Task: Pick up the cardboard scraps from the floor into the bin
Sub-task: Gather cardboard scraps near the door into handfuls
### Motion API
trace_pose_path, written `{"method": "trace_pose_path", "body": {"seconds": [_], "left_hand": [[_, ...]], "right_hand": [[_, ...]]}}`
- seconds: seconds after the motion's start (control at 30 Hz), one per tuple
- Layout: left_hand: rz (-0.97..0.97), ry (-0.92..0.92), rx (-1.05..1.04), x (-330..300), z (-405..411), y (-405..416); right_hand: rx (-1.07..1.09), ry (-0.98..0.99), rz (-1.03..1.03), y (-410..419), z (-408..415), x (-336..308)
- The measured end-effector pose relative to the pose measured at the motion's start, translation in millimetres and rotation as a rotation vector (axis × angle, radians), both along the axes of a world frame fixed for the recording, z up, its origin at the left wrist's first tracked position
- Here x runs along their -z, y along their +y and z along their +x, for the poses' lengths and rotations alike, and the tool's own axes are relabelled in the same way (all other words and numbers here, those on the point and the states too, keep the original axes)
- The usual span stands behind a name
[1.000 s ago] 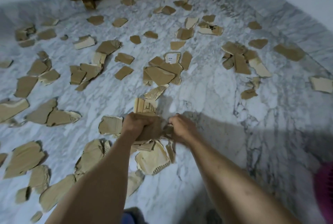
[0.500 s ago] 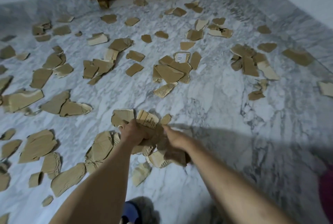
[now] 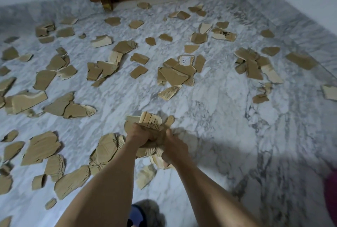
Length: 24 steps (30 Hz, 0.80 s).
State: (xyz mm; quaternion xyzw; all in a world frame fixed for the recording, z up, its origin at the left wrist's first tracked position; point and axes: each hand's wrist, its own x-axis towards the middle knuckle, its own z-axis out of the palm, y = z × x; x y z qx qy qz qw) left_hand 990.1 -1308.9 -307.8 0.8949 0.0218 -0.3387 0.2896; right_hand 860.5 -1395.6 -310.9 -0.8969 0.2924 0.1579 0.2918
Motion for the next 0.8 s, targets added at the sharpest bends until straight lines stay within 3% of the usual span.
{"method": "trace_pose_path", "body": {"seconds": [0.17,0.4,0.6,0.8], "left_hand": [[-0.059,0.043,0.034,-7.3,6.8,4.3],[-0.348,0.135,-0.166,-39.1,28.8,29.8],[-0.555,0.213,-0.400,-45.8,42.0,39.6],[-0.565,0.122,-0.447,-43.4,53.7,48.9]], "right_hand": [[0.030,-0.008,-0.126,2.2,0.3,-2.3],[0.140,0.097,0.218,-34.7,6.1,-7.5],[-0.105,0.187,0.200,-78.6,42.7,-50.4],[-0.141,0.228,0.246,-95.5,65.2,-58.9]]}}
